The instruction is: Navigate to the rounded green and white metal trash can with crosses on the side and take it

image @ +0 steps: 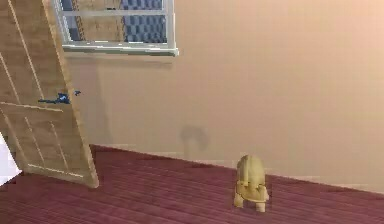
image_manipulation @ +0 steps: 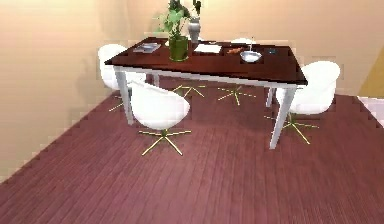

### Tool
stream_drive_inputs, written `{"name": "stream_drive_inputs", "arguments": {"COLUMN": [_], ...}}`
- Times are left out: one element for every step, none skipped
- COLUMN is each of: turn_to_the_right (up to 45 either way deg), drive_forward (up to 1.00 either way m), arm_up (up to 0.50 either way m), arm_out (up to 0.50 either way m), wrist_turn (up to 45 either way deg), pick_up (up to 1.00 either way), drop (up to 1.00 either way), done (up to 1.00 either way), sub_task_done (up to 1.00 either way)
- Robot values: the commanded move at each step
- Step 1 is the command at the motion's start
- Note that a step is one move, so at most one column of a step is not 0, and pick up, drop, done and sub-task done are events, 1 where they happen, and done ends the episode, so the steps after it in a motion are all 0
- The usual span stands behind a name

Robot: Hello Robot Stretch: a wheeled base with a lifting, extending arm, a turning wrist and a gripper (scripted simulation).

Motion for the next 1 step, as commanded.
{"name": "stream_drive_inputs", "arguments": {"turn_to_the_right": [0.0], "drive_forward": [0.40], "arm_up": [0.00], "arm_out": [0.00], "wrist_turn": [0.0], "pick_up": [0.00], "drop": [0.00], "done": [0.00], "sub_task_done": [0.00]}}
